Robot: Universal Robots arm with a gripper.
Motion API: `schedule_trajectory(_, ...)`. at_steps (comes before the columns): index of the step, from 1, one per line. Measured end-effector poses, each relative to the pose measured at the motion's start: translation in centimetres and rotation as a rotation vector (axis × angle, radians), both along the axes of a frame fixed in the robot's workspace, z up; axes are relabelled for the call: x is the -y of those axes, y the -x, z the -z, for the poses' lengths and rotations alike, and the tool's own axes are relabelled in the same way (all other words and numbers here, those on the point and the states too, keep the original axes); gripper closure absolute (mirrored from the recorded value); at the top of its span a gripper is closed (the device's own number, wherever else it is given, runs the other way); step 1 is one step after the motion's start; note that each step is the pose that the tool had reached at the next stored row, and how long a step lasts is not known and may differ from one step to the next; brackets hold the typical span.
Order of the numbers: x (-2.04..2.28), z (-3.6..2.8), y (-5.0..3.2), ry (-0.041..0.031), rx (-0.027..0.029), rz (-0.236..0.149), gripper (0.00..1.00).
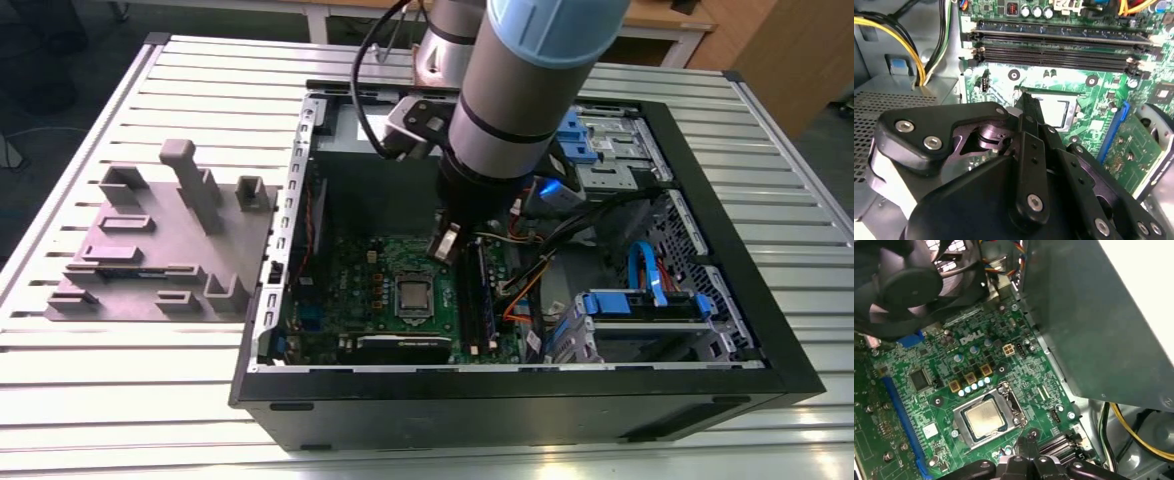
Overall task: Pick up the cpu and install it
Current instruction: 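Install the first cpu locking lever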
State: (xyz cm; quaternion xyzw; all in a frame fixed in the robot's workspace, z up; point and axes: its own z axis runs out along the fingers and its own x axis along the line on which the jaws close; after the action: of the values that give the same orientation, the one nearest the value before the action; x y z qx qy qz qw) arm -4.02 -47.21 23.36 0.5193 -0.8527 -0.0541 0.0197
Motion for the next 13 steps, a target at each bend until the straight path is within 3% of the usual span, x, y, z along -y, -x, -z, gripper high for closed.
schedule_trajectory(9, 0.51, 0.40, 0.00, 0.0014, 0.0005, -0.013, 0.90)
schedule_trajectory(13, 0.57, 0.43, 0.01, 0.0014, 0.0006, -0.041, 0.90)
